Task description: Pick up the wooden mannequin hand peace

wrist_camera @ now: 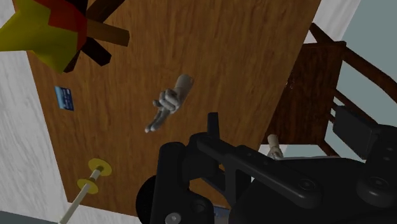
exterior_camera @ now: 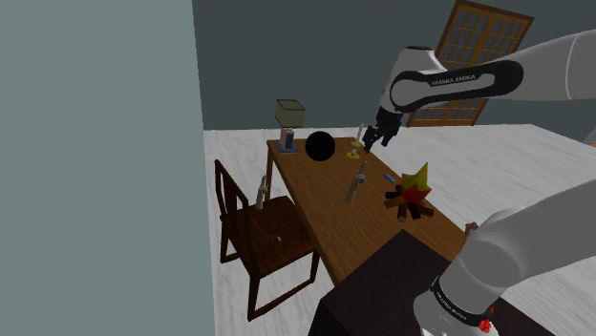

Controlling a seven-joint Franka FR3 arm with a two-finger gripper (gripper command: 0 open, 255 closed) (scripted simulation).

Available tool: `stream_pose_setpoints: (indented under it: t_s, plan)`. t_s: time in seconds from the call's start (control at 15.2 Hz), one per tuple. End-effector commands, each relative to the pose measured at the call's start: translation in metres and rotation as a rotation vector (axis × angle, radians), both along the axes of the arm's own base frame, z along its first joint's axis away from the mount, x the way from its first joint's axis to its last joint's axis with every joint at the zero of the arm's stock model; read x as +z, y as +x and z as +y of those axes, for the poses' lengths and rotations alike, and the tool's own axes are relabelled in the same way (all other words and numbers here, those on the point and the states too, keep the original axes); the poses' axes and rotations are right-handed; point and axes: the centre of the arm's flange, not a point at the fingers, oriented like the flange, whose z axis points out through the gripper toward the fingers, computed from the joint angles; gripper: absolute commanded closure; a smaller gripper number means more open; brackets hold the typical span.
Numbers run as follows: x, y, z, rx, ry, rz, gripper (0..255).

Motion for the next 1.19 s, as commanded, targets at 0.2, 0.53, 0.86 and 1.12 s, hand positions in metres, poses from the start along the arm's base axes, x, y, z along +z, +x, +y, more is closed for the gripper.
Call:
stream_pose_setpoints:
  t_s: [0.2,0.53,0.86,1.12]
  plan:
    - [-0.047,0.026,-0.041,-0.026,0.014,0.006,0]
    - [-0.095,0.049,-0.081,-0.052,0.028,0.013,0]
    - [-0.144,0.071,-0.122,-0.078,0.042,0.020,0]
    - [-0.183,0.087,-0.155,-0.098,0.053,0.026,0]
